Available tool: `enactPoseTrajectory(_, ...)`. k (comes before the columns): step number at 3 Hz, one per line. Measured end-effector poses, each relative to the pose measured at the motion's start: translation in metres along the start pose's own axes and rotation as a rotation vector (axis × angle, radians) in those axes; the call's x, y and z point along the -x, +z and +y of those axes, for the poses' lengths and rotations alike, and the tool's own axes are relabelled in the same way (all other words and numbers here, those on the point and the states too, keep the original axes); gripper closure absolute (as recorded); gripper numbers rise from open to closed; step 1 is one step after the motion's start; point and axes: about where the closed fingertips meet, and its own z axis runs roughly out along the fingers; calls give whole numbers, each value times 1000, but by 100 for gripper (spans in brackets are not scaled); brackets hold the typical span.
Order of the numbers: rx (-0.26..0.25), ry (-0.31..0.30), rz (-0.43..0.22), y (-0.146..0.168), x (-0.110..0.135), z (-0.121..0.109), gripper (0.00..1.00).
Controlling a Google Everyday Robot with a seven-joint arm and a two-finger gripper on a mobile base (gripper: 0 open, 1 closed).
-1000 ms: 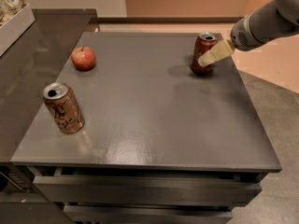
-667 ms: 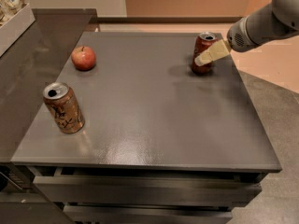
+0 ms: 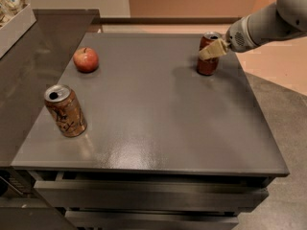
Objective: Move coke can near apple
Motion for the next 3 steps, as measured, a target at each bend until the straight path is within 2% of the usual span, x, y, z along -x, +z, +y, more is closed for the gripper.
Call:
enactPoseTrajectory(1,35,-5,-21,0,8,8,72)
enactPoseTrajectory(2,118,-58,-65,-1,34,40,95)
enactPoseTrajectory(3,225,-134,-108,7,62,83,100)
